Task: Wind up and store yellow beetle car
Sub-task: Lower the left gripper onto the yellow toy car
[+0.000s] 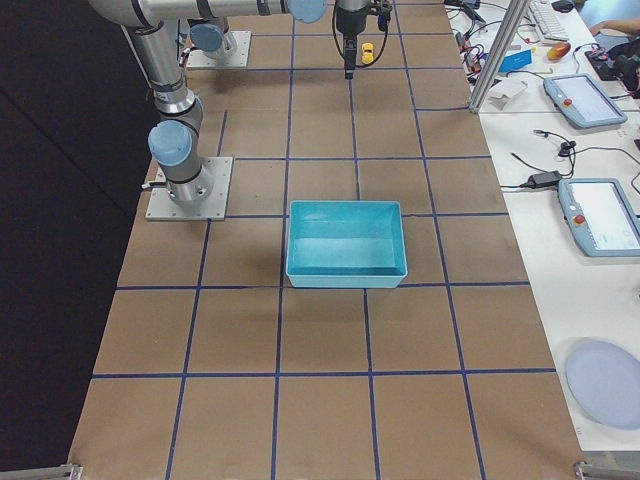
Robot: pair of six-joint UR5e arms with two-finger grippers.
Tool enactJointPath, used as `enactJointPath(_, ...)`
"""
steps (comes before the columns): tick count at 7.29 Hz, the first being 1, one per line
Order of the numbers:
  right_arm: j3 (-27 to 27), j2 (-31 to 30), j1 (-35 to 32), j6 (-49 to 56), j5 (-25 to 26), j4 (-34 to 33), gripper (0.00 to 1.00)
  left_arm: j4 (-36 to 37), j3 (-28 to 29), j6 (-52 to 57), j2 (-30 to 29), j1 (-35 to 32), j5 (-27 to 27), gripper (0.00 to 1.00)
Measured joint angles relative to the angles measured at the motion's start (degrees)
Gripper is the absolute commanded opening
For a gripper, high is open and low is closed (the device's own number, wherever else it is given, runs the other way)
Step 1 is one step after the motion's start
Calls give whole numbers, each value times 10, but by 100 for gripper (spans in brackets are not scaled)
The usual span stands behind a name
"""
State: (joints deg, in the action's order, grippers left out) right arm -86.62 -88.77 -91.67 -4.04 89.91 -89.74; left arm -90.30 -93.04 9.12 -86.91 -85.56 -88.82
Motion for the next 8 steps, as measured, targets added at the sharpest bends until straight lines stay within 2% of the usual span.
enactJointPath(3, 0, 0, 0, 0, 0, 1, 100, 71, 7, 0, -70, 4, 1, 100)
enactJointPath(5, 0, -1, 1, 0, 0, 1, 100, 169, 1, 44, -121, 4, 0, 100)
enactJointPath(6, 0, -1, 1, 0, 0, 1, 100, 204, -6, 95, -133, 4, -13, 100)
enactJointPath(8, 0, -1, 1, 0, 0, 1, 100, 238, -34, 170, -134, 2, -85, 100)
